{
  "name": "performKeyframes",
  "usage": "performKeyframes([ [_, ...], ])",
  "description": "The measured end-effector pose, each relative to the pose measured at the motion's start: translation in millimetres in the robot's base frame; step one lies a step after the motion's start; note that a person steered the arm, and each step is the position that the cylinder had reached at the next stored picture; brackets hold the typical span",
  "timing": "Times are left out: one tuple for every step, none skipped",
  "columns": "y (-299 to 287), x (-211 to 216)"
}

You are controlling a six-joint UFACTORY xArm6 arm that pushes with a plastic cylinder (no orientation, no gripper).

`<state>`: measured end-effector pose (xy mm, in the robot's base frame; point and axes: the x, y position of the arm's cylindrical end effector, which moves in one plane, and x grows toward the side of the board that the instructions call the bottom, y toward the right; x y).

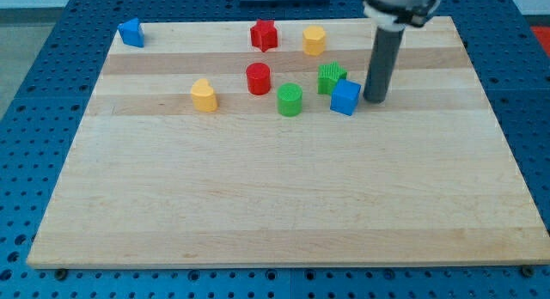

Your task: Slide the blue cube towards the top right side of the board

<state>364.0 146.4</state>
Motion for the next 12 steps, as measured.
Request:
performKeyframes([
  [23.2, 6.6],
  [18.3, 49.5],
  [-11.6, 86.0],
  [-58.9, 80.2],
  [-39.2, 37.8],
  [13.4, -10.9],
  [40.7, -28.3],
  [45.8, 12.6],
  [29.3, 55.9],
  [-38.7, 56.3],
  [-61.0, 17.3],
  [-37.3, -43.2],
])
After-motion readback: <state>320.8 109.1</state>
